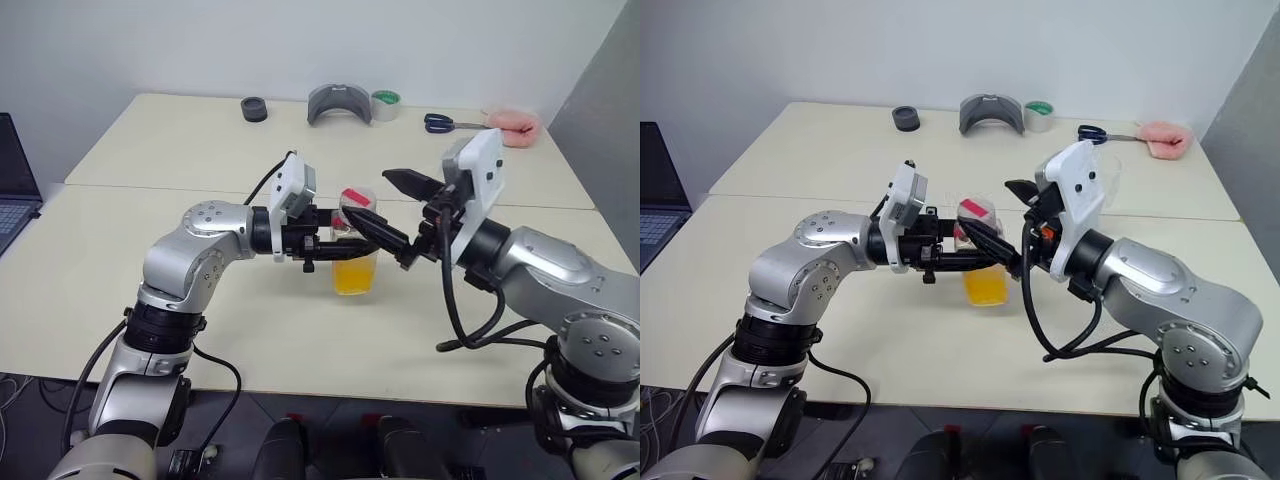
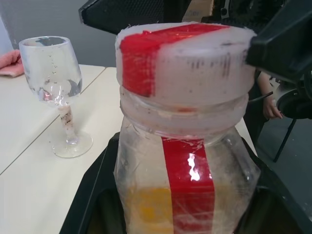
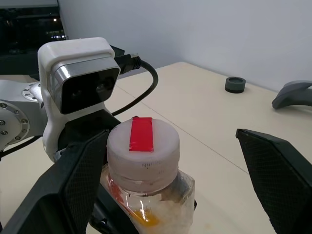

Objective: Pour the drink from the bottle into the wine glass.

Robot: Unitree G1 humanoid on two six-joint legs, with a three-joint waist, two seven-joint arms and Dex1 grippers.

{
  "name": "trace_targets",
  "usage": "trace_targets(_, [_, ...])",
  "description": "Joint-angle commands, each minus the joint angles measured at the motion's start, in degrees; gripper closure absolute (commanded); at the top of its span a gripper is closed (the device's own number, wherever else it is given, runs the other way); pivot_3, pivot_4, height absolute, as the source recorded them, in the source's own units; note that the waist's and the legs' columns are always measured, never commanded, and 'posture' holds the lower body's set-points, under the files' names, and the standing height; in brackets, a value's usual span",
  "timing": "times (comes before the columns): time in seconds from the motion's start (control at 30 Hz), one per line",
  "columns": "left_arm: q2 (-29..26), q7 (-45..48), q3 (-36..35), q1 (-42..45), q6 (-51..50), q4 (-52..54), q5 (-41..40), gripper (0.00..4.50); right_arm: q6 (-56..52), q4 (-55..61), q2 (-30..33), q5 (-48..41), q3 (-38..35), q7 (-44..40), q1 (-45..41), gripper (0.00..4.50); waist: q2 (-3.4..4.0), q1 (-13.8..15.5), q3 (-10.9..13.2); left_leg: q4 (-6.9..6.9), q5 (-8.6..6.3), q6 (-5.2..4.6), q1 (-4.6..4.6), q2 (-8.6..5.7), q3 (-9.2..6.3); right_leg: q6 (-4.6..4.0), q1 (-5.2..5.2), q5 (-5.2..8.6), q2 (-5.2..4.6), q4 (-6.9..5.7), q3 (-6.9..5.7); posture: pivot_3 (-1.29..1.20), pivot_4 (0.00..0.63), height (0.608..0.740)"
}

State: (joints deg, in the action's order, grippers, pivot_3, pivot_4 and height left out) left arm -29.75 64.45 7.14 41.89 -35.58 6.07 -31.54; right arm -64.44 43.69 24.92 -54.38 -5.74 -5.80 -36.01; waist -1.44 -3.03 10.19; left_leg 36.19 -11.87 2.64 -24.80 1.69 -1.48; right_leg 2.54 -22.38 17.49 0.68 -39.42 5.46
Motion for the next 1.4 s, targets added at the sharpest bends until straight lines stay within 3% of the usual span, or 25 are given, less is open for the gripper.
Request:
trace_targets(0.03, [0.26, 0.79, -1.08, 1.67, 1.08, 1.33, -1.08, 2.34, 1.02, 0.70, 1.44, -1.08, -3.50, 1.15, 0.46, 0.06, 0.00, 0.00, 0.00, 0.00, 0.00, 0.00, 0.00, 0.00, 0.00, 0.00, 0.00, 0.00, 0.00, 0.00, 0.00, 0.00, 0.150, 0.740])
trace_targets(0.37, [1.01, 0.59, -1.16, 1.44, 1.58, 1.36, -0.83, 2.34, 2.98, 0.73, 4.11, -4.32, -3.83, -0.44, 2.07, 0.06, 0.00, 0.04, 0.00, 0.00, 0.00, 0.00, 0.00, 0.00, 0.00, 0.00, 0.00, 0.00, 0.00, 0.00, 0.01, 0.00, 0.150, 0.740])
trace_targets(0.83, [0.89, 0.20, -1.26, 1.27, 1.51, 1.69, -0.67, 2.34, 8.20, -0.90, 3.08, -9.54, -2.62, -2.33, 2.77, 0.06, 0.00, 0.06, 0.00, 0.00, 0.00, 0.00, 0.00, 0.00, 0.00, 0.00, 0.01, 0.00, 0.01, 0.02, 0.00, 0.00, 0.150, 0.740])
trace_targets(1.2, [0.86, 0.24, -1.18, 1.47, 1.31, 2.34, -0.82, 2.34, 12.07, -6.33, 1.50, -2.54, 5.61, -9.12, -0.18, 0.06, 0.00, 0.01, 0.00, 0.00, 0.00, 0.00, 0.00, 0.00, 0.00, 0.00, 0.01, 0.00, 0.01, 0.02, 0.00, 0.00, 0.150, 0.740])
trace_targets(1.3, [0.45, 0.08, -1.45, 0.83, 1.03, 3.06, -1.01, 2.34, 12.74, -6.96, 0.93, -1.87, 5.69, -9.46, -0.61, 0.62, 0.00, 0.02, 0.00, 0.00, 0.00, 0.00, 0.00, 0.00, 0.00, 0.00, 0.01, 0.00, 0.01, 0.03, 0.00, 0.00, 0.150, 0.740])
trace_targets(1.4, [0.49, -0.33, -1.52, 0.59, 0.85, 3.35, -1.07, 2.34, 13.11, -7.24, 0.50, -1.85, 5.35, -9.44, -0.74, 1.70, 0.00, 0.02, 0.00, 0.00, 0.00, 0.00, 0.00, 0.01, 0.00, 0.00, 0.01, 0.00, 0.01, 0.02, 0.00, 0.00, 0.150, 0.740])
